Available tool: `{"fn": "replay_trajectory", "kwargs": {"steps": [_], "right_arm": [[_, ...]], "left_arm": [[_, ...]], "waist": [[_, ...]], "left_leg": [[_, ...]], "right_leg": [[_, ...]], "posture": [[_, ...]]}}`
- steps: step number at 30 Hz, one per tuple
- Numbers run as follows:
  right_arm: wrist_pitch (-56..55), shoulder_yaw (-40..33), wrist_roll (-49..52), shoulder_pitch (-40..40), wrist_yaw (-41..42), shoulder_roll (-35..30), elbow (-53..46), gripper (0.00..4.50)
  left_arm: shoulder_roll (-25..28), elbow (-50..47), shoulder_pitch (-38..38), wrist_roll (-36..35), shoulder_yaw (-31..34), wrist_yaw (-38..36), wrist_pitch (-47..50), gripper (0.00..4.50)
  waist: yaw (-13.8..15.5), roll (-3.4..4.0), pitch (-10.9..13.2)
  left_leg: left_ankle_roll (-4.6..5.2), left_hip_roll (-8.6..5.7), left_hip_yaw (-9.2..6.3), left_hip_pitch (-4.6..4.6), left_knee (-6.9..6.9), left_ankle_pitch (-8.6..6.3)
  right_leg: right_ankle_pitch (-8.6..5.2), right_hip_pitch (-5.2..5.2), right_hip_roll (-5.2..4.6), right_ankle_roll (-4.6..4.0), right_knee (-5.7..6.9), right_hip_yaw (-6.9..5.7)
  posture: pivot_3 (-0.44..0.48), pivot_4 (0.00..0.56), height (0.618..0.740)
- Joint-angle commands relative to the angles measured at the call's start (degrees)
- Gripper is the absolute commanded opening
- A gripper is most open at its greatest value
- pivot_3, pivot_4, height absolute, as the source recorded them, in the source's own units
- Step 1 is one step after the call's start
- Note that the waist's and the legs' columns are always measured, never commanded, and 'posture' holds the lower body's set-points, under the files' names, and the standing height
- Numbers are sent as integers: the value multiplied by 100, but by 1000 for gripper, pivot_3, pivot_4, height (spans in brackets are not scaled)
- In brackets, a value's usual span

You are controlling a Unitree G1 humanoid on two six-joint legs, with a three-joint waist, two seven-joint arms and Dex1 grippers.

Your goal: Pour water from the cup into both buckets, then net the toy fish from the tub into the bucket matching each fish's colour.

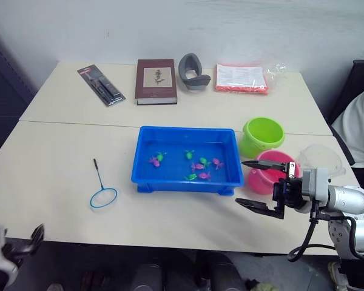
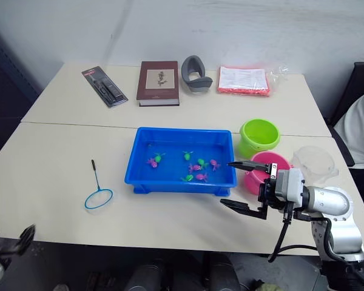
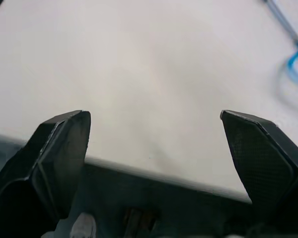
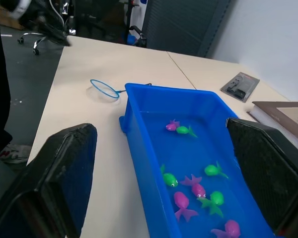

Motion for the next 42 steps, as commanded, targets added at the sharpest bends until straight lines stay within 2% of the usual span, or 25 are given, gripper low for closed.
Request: {"fn": "replay_trajectory", "kwargs": {"steps": [1,4,5,8,12,17,21,25,30,33,34,38,41,42], "right_arm": [[-85,-82,83,-2,-59,-20,-183,4414],[-175,-61,10,-4,-182,64,-241,4414],[-185,-46,-8,-7,-213,76,-258,4414],[-246,1,-73,-25,-301,94,-266,4414],[-291,1,-137,-6,-415,79,-320,4414],[-309,2,-167,153,-518,58,-444,4414],[-302,9,-178,185,-550,41,-464,4414],[-296,14,-194,164,-583,28,-451,4500],[-324,67,-231,152,-585,39,-443,4500],[-313,67,-251,137,-634,49,-459,4500],[-286,60,-231,157,-669,54,-488,4500],[-197,53,-147,243,-683,-15,-602,4500],[144,44,1,170,-812,-125,-775,4500],[496,75,161,67,-921,-208,-918,4500]], "left_arm": [[109,-172,-1115,-112,-304,883,1283,4500],[22,457,-2479,-37,-416,1460,2496,4500],[-18,647,-2827,-36,-404,1539,2797,4500],[-1,1235,-3529,195,-727,1625,3097,4500],[-55,1836,-3978,477,-1422,1469,2732,4500],[-194,2268,-4199,738,-1873,1398,2429,4500],[-307,2589,-4431,820,-2012,1471,2875,4500],[-404,2788,-4429,863,-1899,1429,2920,3404],[-461,3068,-4349,918,-1813,1292,2952,1347],[-270,3077,-4157,926,-1801,1075,3014,208],[-158,3056,-4113,920,-1812,960,3022,90],[370,2908,-4227,641,-1472,299,2826,90],[773,2570,-4384,170,-1067,-473,2387,90],[1095,2377,-4431,-89,-919,-1006,2146,90]], "waist": [[-1,4,-1],[-2,4,-1],[-4,4,-1],[-64,2,-2],[-71,2,-2],[-55,2,-2],[-29,2,-2],[-6,7,-5],[0,22,-13],[4,33,-20],[1,35,-21],[-22,37,-22],[-26,21,-13],[-29,17,-10]], "left_leg": [[-2,0,-1,3,0,1],[-17,-2,-2,9,4,9],[-55,-3,-4,12,6,30],[-70,-3,-5,13,6,39],[-78,-3,-8,13,6,43],[-82,-3,-11,12,7,42],[-83,-3,-12,12,8,43],[-85,-4,-14,14,9,46],[-84,-8,-14,16,9,47],[-83,-10,-14,17,9,46],[-82,-11,-14,18,9,46],[-85,-8,-15,17,9,46],[-89,-5,-17,11,9,48],[-90,-4,-19,10,9,49]], "right_leg": [[9,0,0,16,5,-1],[12,3,1,21,21,-6],[12,5,1,21,29,-10],[12,4,8,21,38,-15],[12,3,8,22,41,-19],[12,3,6,21,39,-21],[12,4,5,21,40,-23],[12,5,5,21,44,-23],[12,8,1,22,44,-23],[12,9,-2,22,43,-24],[12,10,-2,22,43,-24],[12,7,-1,22,45,-23],[12,1,0,21,46,-25],[12,1,0,21,45,-26]], "posture": [[0,150,740],[0,150,740],[0,150,740],[0,150,740],[0,150,740],[0,150,740],[0,150,740],[0,150,740],[0,150,740],[0,150,740],[0,150,740],[0,150,740],[0,150,740],[0,150,740]]}}
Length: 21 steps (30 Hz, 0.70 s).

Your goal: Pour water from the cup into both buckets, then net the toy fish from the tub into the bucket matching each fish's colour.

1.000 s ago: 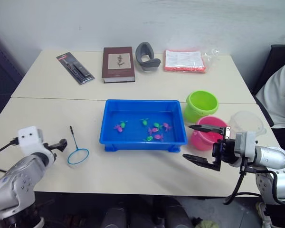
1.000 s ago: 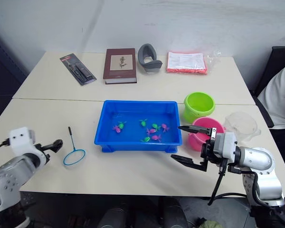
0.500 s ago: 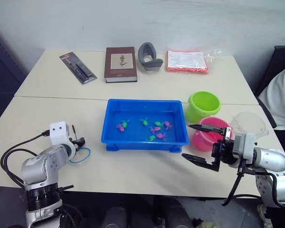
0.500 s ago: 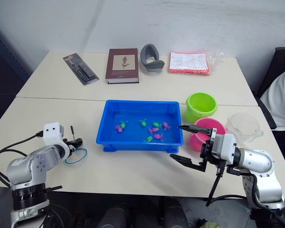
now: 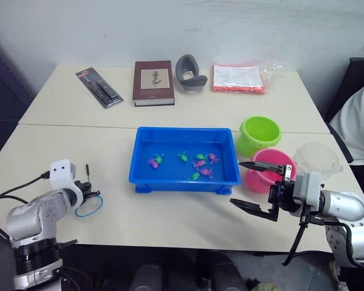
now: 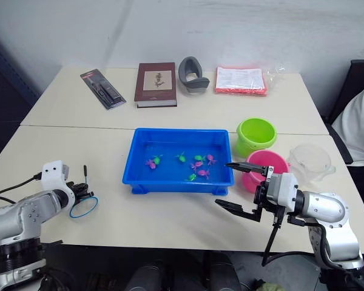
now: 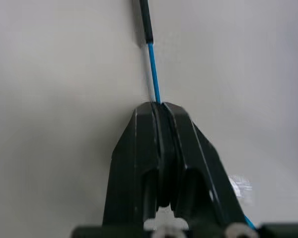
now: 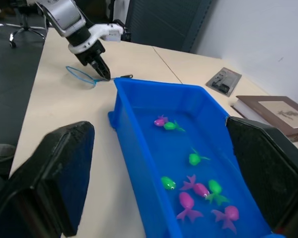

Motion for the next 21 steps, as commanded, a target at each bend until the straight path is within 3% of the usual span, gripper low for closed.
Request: {"fn": "replay_trajectory", "kwargs": {"steps": [1,8,11,14,21], "right_arm": [[855,-63,539,-280,-295,-279,-601,4500],[3213,123,1273,-1158,-1076,-979,-1141,4500],[4098,304,1575,-1637,-1093,-1255,-1124,4500],[5082,688,1855,-2279,-1121,-1477,-1112,4500],[6096,1337,1986,-2996,-1093,-1298,-1004,4500]], "left_arm": [[852,-689,-193,-785,607,-1416,-679,90],[2556,-875,189,-853,29,-4481,-2966,90],[2991,-1022,-111,-1033,-616,-5201,-3028,90],[3616,-1635,-167,-823,-1790,-6607,-3666,90],[2978,-1538,-1429,-635,-3369,-7062,-3830,90]], "waist": [[-13,-11,7],[-98,28,12],[-99,33,16],[-131,31,22],[-112,41,27]], "left_leg": [[-1,0,-2,-1,0,0],[-33,4,-12,-5,-9,-21],[-6,5,-21,-16,-10,-9],[3,6,-23,-36,-6,-8],[6,3,-22,-111,7,15]], "right_leg": [[-1,-2,0,-1,1,0],[-16,-9,-7,-28,-6,-12],[-19,-14,-7,-34,-8,-23],[-18,-30,-7,-32,-11,-22],[-14,-101,2,-25,6,-31]], "posture": [[0,150,740],[0,150,740],[0,150,740],[0,150,740],[0,150,740]]}}
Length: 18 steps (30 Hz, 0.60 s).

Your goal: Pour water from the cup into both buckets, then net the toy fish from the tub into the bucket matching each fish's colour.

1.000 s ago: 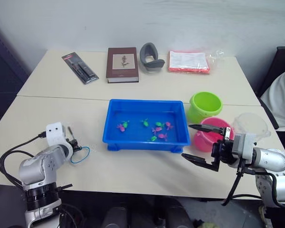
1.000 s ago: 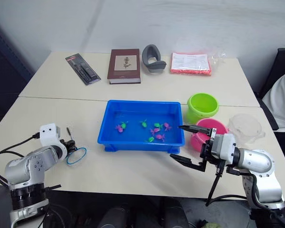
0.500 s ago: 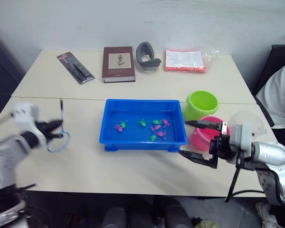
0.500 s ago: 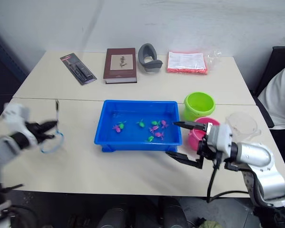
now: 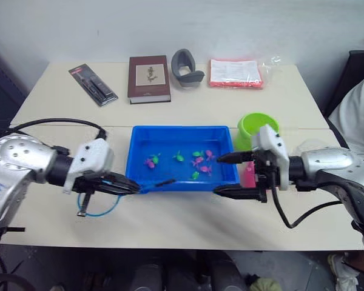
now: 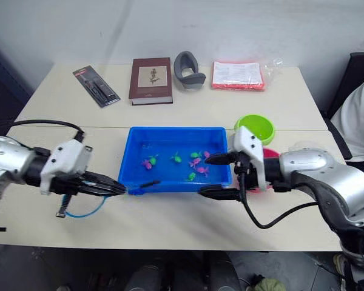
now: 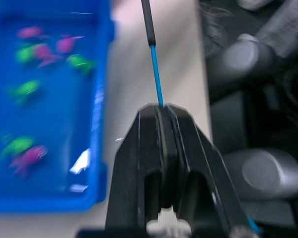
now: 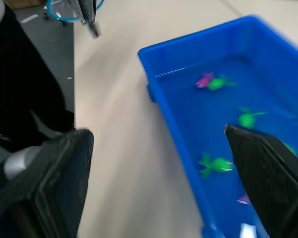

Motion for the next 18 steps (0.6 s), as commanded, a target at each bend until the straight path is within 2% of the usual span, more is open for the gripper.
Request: {"fn": "replay_trajectory", "kwargs": {"steps": [1,4,9,18], "right_arm": [[391,93,327,-265,122,113,-117,4500],[633,205,381,-422,-99,404,-143,4500],[1002,183,609,-547,-294,775,-221,4500],[1566,112,971,-665,-732,1106,-228,4500]], "left_arm": [[-258,91,-438,245,-500,-149,-189,90],[-680,313,-787,405,-839,-15,-187,90],[-1040,481,-1063,432,-1012,113,111,90],[-1434,578,-1311,714,-1311,359,273,90]], "waist": [[3,0,0],[-2,-1,0],[4,-4,1],[4,-4,1]], "left_leg": [[3,-2,1,-4,3,4],[22,-12,7,-6,5,10],[40,-23,8,-10,18,11],[44,-24,6,-12,31,9]], "right_leg": [[2,0,1,4,1,-1],[14,7,1,25,2,4],[27,15,-5,46,0,14],[29,17,-7,51,2,14]], "posture": [[0,150,740],[0,150,740],[0,150,740],[0,150,740]]}}
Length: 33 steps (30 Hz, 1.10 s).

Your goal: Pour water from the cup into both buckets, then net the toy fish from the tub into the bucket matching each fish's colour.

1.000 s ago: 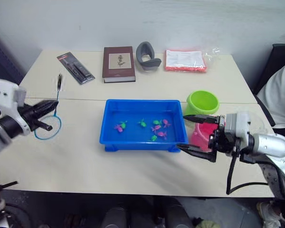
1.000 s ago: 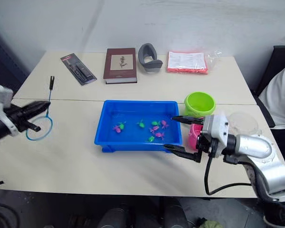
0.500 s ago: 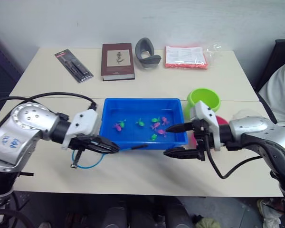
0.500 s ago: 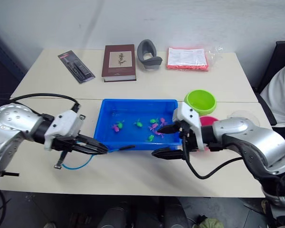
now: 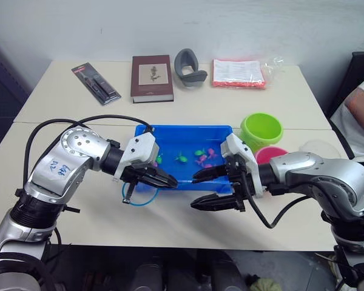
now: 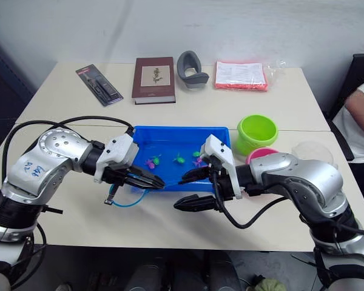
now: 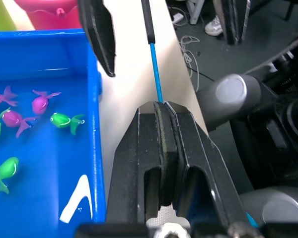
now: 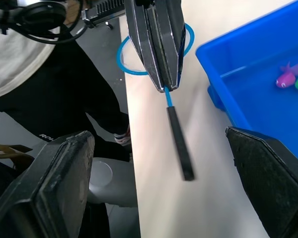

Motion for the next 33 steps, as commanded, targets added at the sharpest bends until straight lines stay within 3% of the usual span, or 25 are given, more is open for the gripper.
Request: {"fn": "replay_trajectory", "kwargs": {"steps": [1,14,17,24,32,33], "right_arm": [[179,-176,266,-116,-125,98,-162,4500],[269,-238,275,-158,-352,273,46,4500],[289,-280,320,-172,-392,318,76,3567],[352,-405,341,-294,-522,452,214,48],[193,-397,206,-365,-477,421,220,14],[112,-392,162,-367,-434,417,202,0]], "left_arm": [[-95,-94,-180,129,-108,105,77,90],[-129,-180,-147,160,-195,219,258,90],[-125,-185,-134,152,-186,239,263,0],[-114,-219,-65,144,-182,274,259,0],[-264,-163,8,-58,29,292,132,0],[-325,-136,12,-194,184,299,156,683]], "waist": [[0,0,0],[-5,0,0],[-5,0,0],[-6,0,0],[-5,0,0],[-5,0,0]], "left_leg": [[0,0,0,0,1,0],[1,1,-1,-1,30,-1],[2,0,-1,-1,32,-2],[2,1,-2,-2,33,-2],[3,0,-2,-2,34,-3],[3,0,-1,-2,35,-3]], "right_leg": [[0,0,0,0,1,0],[0,0,-2,0,30,4],[0,0,-3,0,30,4],[0,0,-4,0,31,4],[0,0,-4,0,31,4],[0,0,-4,0,32,4]], "posture": [[0,150,740],[0,150,740],[0,150,740],[0,150,740],[0,150,740],[0,150,740]]}}
